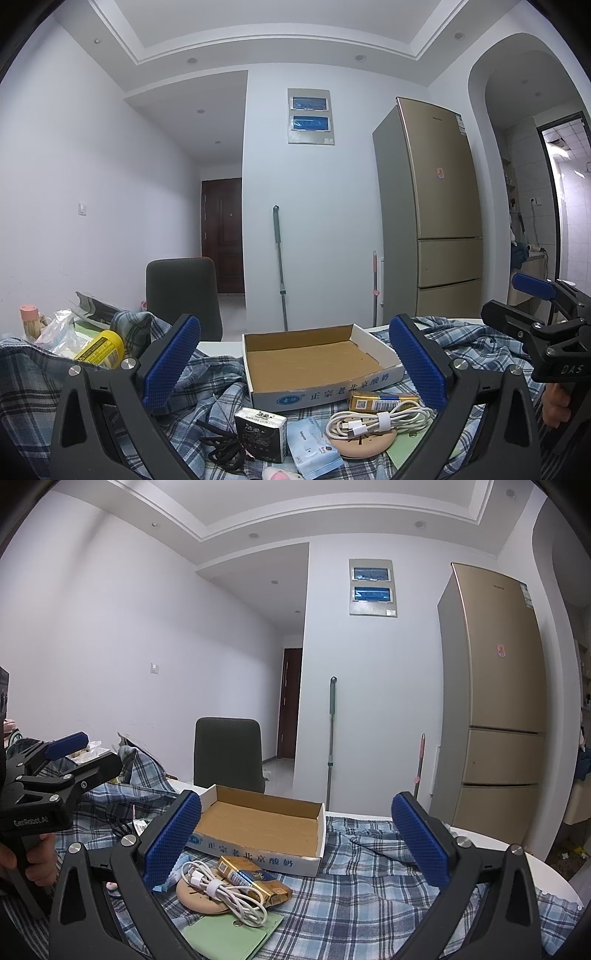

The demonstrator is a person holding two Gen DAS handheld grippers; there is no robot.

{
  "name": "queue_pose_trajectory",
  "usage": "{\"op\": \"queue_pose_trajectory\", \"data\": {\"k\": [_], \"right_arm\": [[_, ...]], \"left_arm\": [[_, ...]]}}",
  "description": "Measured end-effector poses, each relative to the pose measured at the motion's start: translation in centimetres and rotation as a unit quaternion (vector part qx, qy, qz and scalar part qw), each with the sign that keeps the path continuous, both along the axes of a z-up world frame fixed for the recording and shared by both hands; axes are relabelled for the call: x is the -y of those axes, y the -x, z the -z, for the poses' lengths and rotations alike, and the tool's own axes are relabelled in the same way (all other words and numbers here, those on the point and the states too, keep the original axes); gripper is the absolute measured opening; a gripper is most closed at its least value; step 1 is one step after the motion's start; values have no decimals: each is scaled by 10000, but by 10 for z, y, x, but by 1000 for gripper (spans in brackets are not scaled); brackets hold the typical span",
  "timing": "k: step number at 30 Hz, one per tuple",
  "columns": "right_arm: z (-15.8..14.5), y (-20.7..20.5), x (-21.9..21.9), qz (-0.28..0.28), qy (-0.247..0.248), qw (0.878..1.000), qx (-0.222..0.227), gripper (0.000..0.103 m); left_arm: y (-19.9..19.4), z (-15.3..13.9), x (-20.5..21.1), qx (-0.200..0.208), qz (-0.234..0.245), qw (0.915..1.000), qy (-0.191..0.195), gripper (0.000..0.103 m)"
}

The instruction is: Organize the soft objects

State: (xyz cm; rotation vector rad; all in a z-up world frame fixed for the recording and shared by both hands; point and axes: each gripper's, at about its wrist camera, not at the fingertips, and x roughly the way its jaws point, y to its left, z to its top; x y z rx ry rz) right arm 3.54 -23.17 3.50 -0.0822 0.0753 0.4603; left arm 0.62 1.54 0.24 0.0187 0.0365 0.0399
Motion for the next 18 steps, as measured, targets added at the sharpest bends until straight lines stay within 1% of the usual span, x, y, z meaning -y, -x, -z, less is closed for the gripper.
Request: {"op": "queue_pose_trajectory", "data": {"k": [6, 12, 18], "right_arm": [[0, -2, -3, 106, 112, 9999, -51, 103], [0, -3, -6, 95, 165, 9998, -113, 103], [2, -5, -12, 190, 330, 9992, -155, 103]], "left_arm": [[-1, 0, 2, -60, -9, 10000, -69, 103], [-10, 3, 0, -254, -53, 9997, 6, 103], [-16, 6, -5, -372, -44, 9993, 90, 103]]}}
